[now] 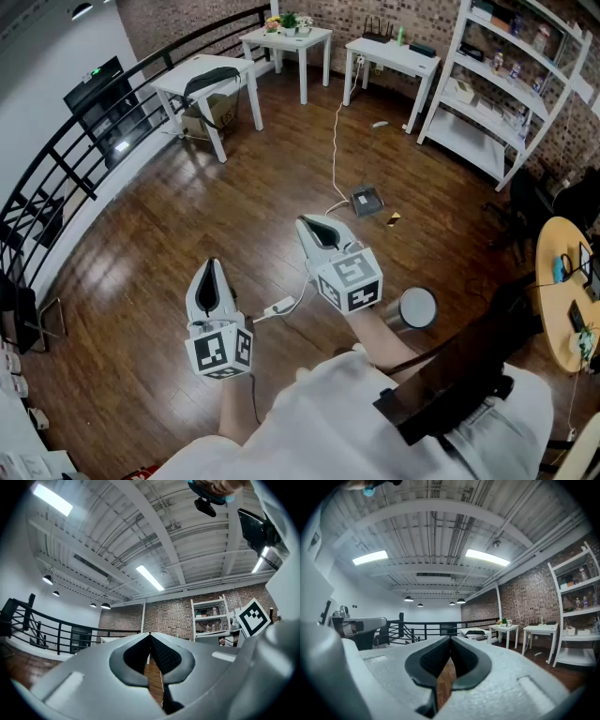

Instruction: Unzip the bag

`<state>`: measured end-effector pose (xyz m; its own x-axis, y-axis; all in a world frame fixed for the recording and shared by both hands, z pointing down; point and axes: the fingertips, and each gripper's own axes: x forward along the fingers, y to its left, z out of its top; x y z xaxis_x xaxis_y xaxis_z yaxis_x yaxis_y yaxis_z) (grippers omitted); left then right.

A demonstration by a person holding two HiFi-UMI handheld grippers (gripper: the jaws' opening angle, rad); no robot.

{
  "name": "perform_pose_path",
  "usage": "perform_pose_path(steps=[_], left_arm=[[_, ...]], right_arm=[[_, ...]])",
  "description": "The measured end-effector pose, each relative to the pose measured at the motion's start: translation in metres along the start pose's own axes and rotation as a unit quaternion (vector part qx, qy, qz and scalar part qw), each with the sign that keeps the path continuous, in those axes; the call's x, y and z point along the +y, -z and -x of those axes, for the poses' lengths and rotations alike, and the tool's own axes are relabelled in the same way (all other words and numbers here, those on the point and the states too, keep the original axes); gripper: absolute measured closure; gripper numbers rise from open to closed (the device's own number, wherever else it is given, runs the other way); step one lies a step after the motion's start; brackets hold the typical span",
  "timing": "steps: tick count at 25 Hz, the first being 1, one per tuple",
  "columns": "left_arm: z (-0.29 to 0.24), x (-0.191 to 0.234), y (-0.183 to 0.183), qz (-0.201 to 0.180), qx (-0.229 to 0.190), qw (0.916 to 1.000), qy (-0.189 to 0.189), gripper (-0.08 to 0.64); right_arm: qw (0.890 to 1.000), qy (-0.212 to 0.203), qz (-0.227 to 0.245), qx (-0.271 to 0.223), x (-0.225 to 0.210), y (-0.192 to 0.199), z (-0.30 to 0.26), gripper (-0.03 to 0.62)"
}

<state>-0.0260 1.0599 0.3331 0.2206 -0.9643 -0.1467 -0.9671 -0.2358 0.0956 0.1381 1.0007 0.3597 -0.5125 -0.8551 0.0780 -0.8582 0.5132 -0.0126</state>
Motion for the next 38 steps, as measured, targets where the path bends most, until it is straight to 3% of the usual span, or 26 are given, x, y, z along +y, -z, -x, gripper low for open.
perform_pose_path(steps=[4, 7, 16, 22, 31, 38], left_arm=[[-0.015, 0.011, 0.015, 0.003, 0.002, 1.0, -0.007, 0.543], [-0.047, 0.012, 0.026, 0.0, 0.007, 1.0, -0.007, 0.543], [-0.233, -0.003, 0.057, -0.028, 0.013, 0.9995, -0.005, 0.543], [-0.327, 0.001, 0.063, -0.024, 0.022, 0.9994, -0.014, 0.543], [-0.434, 0.061, 0.096, -0.011, 0.046, 0.9983, -0.033, 0.543], [-0.583, 0.158, 0.127, 0.007, 0.048, 0.9988, 0.0, 0.543]], right_arm=[[1.0, -0.008, -0.003, 0.002, -0.002, 0.013, -0.016, 0.601], [1.0, -0.007, -0.008, 0.006, -0.027, 0.02, -0.038, 0.601], [0.999, -0.016, -0.031, -0.01, -0.168, 0.017, -0.152, 0.601], [0.998, -0.043, -0.045, 0.006, -0.228, 0.014, -0.238, 0.601], [0.996, -0.073, -0.046, 0.028, -0.25, 0.021, -0.357, 0.601], [0.993, -0.089, -0.038, 0.07, -0.264, 0.041, -0.526, 0.601]])
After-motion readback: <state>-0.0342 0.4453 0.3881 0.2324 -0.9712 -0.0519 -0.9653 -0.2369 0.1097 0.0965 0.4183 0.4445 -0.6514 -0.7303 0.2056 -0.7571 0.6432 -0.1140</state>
